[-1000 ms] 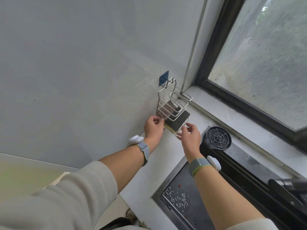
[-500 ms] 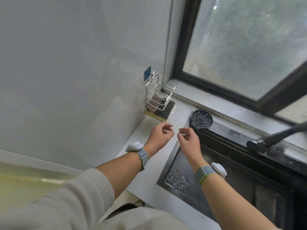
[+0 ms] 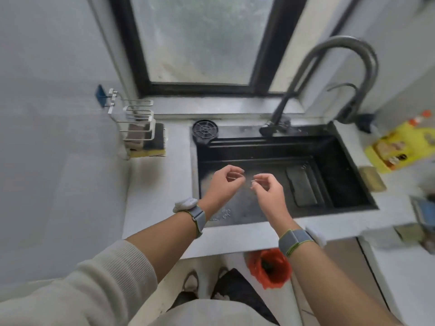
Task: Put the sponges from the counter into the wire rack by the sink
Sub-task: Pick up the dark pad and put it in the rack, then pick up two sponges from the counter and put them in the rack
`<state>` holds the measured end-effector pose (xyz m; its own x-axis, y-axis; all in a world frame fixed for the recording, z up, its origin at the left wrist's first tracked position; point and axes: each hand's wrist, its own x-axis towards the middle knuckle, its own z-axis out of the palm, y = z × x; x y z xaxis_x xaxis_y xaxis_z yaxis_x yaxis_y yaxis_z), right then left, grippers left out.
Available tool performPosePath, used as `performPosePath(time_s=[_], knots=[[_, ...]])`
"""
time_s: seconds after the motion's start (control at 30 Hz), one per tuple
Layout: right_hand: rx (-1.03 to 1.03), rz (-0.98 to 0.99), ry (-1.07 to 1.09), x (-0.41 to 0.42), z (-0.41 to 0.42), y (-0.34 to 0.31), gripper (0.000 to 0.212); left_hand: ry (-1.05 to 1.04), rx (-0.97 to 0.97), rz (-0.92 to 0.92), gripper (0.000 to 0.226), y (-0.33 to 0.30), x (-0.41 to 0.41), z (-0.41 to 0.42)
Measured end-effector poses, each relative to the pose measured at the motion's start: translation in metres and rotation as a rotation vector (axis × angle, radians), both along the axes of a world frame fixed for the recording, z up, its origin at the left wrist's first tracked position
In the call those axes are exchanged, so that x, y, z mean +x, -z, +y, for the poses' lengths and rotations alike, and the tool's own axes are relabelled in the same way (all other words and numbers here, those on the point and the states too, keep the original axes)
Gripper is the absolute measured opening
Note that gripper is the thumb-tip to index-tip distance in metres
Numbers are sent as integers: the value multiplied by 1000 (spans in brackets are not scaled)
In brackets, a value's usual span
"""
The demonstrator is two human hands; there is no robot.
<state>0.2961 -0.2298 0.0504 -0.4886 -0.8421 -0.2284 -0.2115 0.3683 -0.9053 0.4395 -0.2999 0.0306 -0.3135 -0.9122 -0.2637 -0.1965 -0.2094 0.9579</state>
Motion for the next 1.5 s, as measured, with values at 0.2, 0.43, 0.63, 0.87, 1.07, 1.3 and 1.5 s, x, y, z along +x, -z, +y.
performPosePath(time_s=[0.2, 0.43, 0.63, 0.87, 1.07, 1.3, 1.5], knots=[[20, 23, 244, -71, 79, -13, 16, 309, -38, 4, 22, -12, -88, 46], [53, 31, 465, -145, 155, -16, 15, 549, 0, -13, 21, -15, -188, 100], [103, 14, 520, -231, 219, -2, 18, 636, 0, -74, 22, 2, -284, 153], [221, 7, 487, -351, 284, 22, 16, 672, -55, -202, 14, 27, -397, 206], [388, 102, 437, -433, 309, 36, 36, 748, -103, -401, 28, 40, -467, 225], [571, 149, 366, -501, 314, 54, 69, 803, -304, -694, 35, 47, -540, 235], [542, 106, 330, -535, 311, 70, 74, 786, -439, -775, 29, 59, -590, 236]])
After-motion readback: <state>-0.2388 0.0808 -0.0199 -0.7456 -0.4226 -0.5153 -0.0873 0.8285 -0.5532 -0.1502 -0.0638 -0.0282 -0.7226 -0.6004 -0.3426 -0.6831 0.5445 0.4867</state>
